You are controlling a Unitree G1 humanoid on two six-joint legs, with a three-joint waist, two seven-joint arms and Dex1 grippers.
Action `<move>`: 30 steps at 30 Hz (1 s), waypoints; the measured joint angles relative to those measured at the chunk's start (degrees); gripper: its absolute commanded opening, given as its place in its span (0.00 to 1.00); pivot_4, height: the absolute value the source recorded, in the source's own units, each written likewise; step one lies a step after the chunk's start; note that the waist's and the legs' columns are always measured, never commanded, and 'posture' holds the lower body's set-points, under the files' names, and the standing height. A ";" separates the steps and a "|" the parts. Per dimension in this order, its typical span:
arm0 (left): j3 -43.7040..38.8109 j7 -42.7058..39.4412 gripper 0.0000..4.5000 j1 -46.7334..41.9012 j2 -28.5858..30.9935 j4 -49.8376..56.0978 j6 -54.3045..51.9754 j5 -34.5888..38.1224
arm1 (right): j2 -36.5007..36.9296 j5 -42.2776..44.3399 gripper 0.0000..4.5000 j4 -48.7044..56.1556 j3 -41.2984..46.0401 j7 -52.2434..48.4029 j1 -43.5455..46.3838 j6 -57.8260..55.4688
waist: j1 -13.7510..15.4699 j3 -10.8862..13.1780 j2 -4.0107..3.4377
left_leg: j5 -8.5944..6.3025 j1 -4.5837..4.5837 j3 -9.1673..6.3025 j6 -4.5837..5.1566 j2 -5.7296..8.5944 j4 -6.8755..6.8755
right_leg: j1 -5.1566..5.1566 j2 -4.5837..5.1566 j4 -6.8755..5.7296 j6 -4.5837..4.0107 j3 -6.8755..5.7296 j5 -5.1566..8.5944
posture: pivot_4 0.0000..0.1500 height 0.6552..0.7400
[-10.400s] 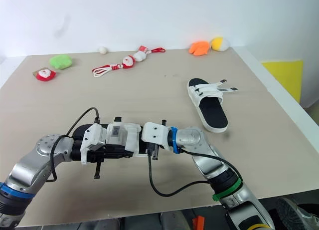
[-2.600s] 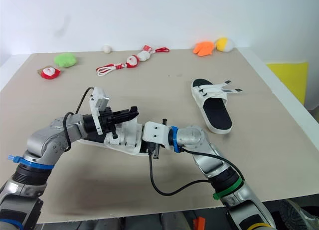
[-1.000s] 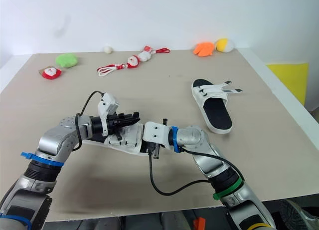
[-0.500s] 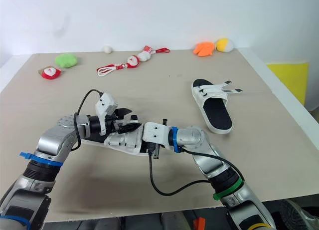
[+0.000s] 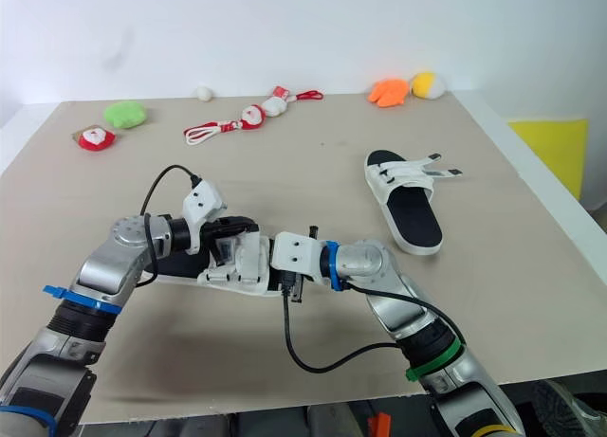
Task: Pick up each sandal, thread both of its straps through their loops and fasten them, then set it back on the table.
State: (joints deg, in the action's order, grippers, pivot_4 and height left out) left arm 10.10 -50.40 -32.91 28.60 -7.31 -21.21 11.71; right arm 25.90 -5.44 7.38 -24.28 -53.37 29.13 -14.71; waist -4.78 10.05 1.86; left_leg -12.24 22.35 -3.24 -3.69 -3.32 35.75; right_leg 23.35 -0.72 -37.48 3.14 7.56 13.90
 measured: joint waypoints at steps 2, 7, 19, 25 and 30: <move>-0.38 -0.16 0.01 -0.05 -0.25 -0.36 0.01 0.06 | 0.00 0.00 0.00 0.23 0.05 0.03 -0.09 -0.27 | 0.00 0.00 0.00 | 0.00 0.00 0.00 0.00 0.00 -0.01 | 0.00 0.00 0.00 0.00 0.00 0.01 | 1.00 1.00; -2.22 -0.25 0.01 -1.58 -0.56 -2.87 0.09 0.89 | -0.05 0.01 0.00 0.30 0.18 0.26 -0.16 -0.52 | 0.02 0.00 0.00 | 0.00 0.00 -0.01 0.00 0.00 0.00 | 0.01 0.00 0.00 0.02 -0.01 0.00 | 1.00 1.00; -10.13 -2.95 0.76 0.58 2.17 5.25 0.45 8.58 | -0.40 0.08 0.00 0.28 0.01 0.30 -0.13 -0.34 | -0.35 0.02 0.00 | 0.00 0.03 -0.02 0.00 -0.02 -0.08 | 0.07 0.00 0.00 0.01 -0.02 0.02 | 1.00 1.00; -12.24 -6.85 0.99 8.10 11.36 3.42 30.61 -0.92 | -0.32 2.37 0.00 0.29 1.48 -0.36 -1.30 -0.84 | 0.09 0.01 0.00 | -0.02 0.03 0.00 -0.02 -0.01 -0.19 | 0.08 0.08 0.05 -0.12 -0.05 0.13 | 1.00 1.00; -10.63 -4.90 0.99 10.46 16.58 -5.98 62.59 -13.82 | -0.21 11.10 0.00 0.32 5.05 -4.57 -1.88 -7.52 | 0.53 0.06 -0.02 | -0.04 0.16 0.02 -0.05 0.02 -0.20 | 0.11 0.15 0.18 -0.22 -0.06 0.13 | 1.00 1.00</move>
State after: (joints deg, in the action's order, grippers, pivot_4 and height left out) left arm -0.53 -55.29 -22.45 45.18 -13.29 41.38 -2.10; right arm 25.69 5.66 7.70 -19.23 -57.94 27.25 -22.23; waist -4.25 10.11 1.84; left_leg -12.28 22.51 -3.22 -3.75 -3.30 35.55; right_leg 23.47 -0.57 -37.31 2.92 7.50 14.03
